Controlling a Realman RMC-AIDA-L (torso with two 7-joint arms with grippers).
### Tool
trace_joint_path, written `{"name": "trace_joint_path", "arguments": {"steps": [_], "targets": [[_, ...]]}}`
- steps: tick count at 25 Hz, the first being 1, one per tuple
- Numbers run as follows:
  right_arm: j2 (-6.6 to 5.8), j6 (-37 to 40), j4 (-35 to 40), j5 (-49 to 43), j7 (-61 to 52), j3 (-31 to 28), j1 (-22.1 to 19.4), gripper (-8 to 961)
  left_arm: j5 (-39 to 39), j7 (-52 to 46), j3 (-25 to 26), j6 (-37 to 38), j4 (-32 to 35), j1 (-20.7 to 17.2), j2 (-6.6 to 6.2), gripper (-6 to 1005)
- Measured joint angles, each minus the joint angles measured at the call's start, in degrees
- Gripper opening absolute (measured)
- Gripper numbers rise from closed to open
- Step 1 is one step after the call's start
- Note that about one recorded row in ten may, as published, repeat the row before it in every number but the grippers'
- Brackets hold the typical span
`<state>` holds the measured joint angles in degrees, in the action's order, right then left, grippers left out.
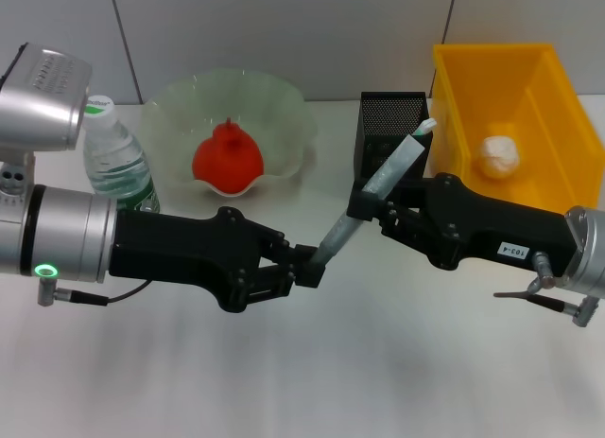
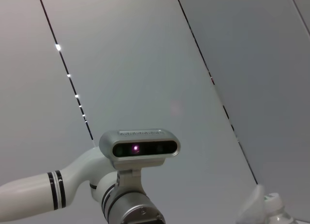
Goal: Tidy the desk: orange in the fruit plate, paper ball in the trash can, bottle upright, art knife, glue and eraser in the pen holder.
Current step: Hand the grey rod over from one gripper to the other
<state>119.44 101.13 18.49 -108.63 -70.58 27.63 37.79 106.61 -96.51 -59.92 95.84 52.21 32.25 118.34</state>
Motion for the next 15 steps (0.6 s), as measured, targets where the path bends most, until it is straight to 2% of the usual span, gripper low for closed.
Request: {"name": "trace_joint_path", "arguments": {"steps": [6, 12, 15], "targets": [[0.0, -0.11, 0.0, 0.0, 0.01, -0.19, 0.0, 151, -0.14, -2.01, 1.6, 0.15, -0.26, -0.07, 0.01, 177], [0.0, -0.09, 0.02, 0.0, 0.01, -0.38, -0.03, 148, -0.31, -2.91, 1.85, 0.21, -0.53, 0.07, -0.08, 436], [-0.13, 0.13, 0.81, 0.08, -0.04, -0.64, -0.38, 143, -0.18, -2.68, 4.02, -0.09, -0.28, -0.78, -0.24, 536]]}}
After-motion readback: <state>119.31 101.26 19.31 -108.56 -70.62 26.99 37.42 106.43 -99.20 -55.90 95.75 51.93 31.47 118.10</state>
